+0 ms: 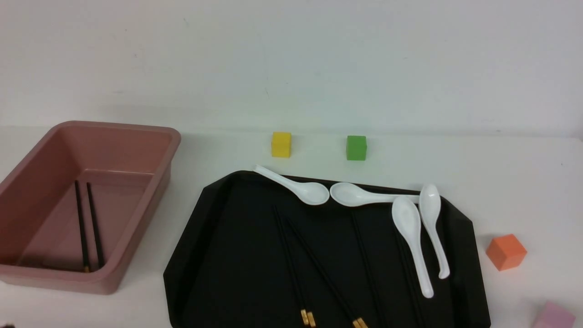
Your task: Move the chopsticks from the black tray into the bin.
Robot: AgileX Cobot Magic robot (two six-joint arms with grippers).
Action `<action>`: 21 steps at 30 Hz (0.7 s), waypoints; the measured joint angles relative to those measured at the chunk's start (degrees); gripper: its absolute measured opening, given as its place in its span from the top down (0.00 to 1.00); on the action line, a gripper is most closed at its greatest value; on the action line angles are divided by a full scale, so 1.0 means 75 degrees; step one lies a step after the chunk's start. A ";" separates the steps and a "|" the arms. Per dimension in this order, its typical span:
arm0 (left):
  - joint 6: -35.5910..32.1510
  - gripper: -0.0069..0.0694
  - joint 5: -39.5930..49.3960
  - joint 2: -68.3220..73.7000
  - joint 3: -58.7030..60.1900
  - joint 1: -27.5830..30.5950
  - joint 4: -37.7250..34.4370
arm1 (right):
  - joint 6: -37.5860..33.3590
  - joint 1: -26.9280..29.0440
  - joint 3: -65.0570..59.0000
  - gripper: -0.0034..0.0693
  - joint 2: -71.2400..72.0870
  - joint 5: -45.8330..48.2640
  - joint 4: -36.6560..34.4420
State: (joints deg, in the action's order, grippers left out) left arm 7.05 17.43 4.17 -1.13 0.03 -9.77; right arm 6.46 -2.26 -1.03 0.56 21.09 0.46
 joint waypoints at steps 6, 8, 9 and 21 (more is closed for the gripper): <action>0.0799 0.89 0.0383 -0.0615 0.0200 0.0000 0.0568 | 0.0000 -0.0009 0.0000 0.62 0.0000 0.0000 0.0000; 0.1042 0.88 0.0431 -0.0646 0.0200 0.0000 0.0814 | 0.0000 -0.0009 0.0000 0.62 0.0000 0.0000 0.0000; 0.1141 0.88 0.0435 -0.0646 0.0211 0.0000 0.0944 | 0.0000 -0.0009 0.0000 0.62 0.0000 0.0000 0.0000; 0.1258 0.87 0.0578 -0.0646 0.0376 -0.0579 0.1303 | 0.0000 -0.0009 0.0000 0.62 0.0000 0.0000 0.0000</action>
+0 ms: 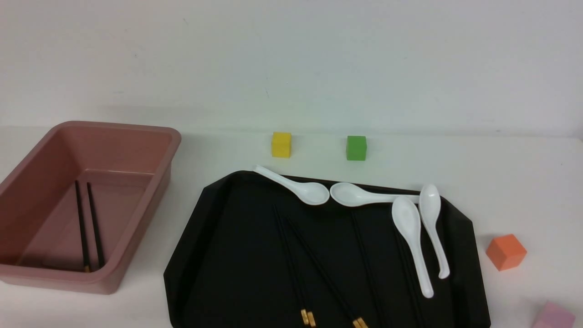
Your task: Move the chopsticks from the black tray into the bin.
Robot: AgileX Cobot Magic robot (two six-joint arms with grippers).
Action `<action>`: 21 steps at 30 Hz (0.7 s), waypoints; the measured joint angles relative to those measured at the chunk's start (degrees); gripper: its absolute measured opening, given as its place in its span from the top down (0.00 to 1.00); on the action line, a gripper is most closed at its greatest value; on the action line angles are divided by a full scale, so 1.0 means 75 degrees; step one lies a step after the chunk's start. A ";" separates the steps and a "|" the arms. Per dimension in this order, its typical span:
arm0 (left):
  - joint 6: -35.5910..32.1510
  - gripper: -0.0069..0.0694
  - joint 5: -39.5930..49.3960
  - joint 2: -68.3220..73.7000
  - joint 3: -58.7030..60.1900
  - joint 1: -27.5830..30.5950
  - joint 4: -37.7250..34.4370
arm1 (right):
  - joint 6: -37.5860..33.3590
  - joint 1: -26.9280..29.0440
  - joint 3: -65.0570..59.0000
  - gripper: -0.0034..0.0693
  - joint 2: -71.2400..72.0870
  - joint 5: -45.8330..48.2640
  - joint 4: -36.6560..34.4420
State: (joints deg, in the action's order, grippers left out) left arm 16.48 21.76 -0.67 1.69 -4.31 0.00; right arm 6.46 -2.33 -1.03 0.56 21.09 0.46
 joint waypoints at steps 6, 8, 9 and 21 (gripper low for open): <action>0.0000 0.87 0.0035 0.0000 0.0000 -0.0015 0.0000 | 0.0000 0.0000 0.0000 0.62 0.0000 0.0000 0.0000; 0.0000 0.86 0.0035 0.0000 0.0000 -0.0015 0.0000 | 0.0000 0.0000 0.0000 0.62 0.0000 0.0000 0.0000; 0.0000 0.86 0.0035 0.0000 0.0000 -0.0015 0.0000 | 0.0000 0.0000 0.0000 0.62 0.0000 0.0000 0.0000; 0.0002 0.86 0.0035 0.0000 0.0000 -0.0015 0.0000 | 0.0000 0.0000 0.0000 0.62 0.0000 0.0000 0.0000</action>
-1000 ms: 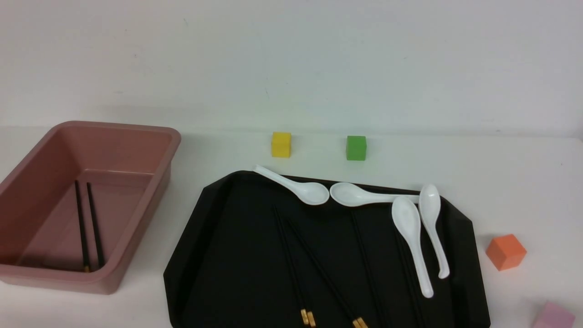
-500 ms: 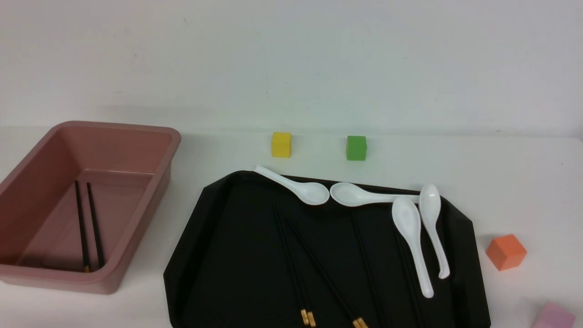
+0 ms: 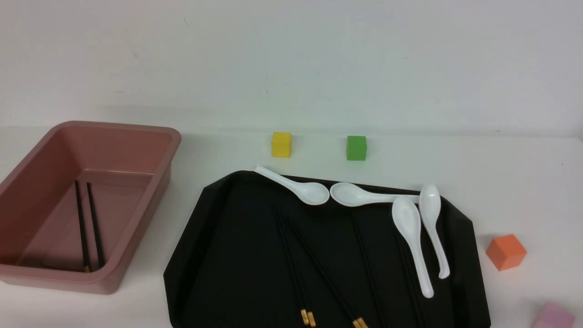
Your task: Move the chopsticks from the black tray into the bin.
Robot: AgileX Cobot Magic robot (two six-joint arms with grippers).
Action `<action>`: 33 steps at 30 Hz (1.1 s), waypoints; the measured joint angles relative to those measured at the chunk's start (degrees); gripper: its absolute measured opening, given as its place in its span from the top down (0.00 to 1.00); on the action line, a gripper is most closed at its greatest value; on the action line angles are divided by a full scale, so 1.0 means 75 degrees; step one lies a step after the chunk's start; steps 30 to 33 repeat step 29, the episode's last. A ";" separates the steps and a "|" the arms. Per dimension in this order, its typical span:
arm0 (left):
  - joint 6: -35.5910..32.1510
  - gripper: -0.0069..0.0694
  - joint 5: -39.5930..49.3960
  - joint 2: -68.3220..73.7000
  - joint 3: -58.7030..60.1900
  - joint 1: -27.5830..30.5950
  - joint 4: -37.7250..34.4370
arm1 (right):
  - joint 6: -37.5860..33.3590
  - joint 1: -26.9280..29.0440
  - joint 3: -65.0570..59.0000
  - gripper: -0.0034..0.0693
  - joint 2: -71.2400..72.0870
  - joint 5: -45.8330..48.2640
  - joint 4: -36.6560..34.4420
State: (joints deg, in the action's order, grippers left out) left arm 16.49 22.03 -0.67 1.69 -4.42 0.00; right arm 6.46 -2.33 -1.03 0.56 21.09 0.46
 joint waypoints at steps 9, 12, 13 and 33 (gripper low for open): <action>0.0000 0.86 0.0000 0.0000 0.0000 0.0000 0.0000 | 0.0000 0.0000 0.0000 0.62 0.0000 0.0000 0.0000; 0.0000 0.86 0.0000 0.0000 0.0000 0.0000 0.0000 | 0.0000 0.0000 0.0000 0.62 0.0000 0.0000 0.0000; 0.0000 0.86 0.0000 0.0000 0.0000 0.0000 0.0000 | 0.0000 0.0000 0.0000 0.62 0.0000 0.0000 0.0000; 0.0000 0.83 0.0000 0.0000 0.0000 0.0000 0.0000 | 0.0000 0.0000 0.0000 0.62 0.0000 0.0000 0.0000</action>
